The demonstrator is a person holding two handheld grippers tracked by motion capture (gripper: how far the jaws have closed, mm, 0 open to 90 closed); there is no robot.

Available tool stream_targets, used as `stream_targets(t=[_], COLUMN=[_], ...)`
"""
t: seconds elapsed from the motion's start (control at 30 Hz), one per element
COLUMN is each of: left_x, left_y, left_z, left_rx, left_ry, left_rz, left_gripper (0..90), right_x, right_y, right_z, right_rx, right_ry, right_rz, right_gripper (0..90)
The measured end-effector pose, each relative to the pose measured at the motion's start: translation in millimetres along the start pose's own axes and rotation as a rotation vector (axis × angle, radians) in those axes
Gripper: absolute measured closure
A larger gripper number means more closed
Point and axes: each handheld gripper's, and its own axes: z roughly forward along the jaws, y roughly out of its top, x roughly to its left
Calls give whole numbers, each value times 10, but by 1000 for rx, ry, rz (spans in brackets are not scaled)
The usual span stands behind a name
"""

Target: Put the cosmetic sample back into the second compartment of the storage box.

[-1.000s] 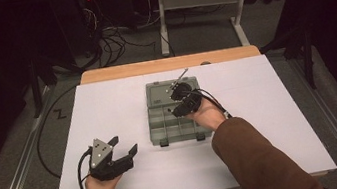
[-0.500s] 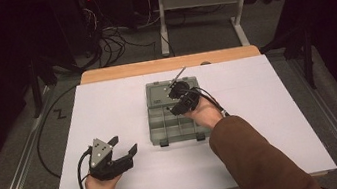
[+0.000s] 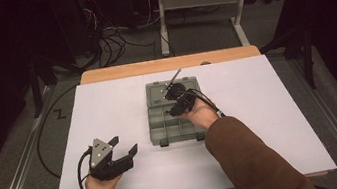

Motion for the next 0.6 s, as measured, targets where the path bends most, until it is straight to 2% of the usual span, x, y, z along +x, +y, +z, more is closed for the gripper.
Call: stream_targets(t=[0.1,0.17,0.2,0.23,0.27,0.5,0.6], left_x=[-3,4,6,7,7,6,7], left_y=[-3,0,0,0,-1,-14,-12], left_z=[5,10,13,14,15,45,50], left_rx=[3,1,1,0,1,10,9], left_ry=[-1,2,2,2,1,0,0], left_rz=[-3,-9,-10,-11,-10,-8,-11], left_gripper=[290,290,290,290,290,292,294], right_x=[-8,-1,-11,-3,-19,-78,-110], right_y=[-19,-46,-55,-69,-83,-161,-184], right_z=[-25,-44,-42,-51,-49,-84,-124], right_rx=[-5,-2,-9,-1,-7,-8,-16], right_ry=[-3,2,0,3,1,2,4], right_rz=[-2,17,4,22,10,30,25], right_gripper=[770,776,779,782,783,789,789])
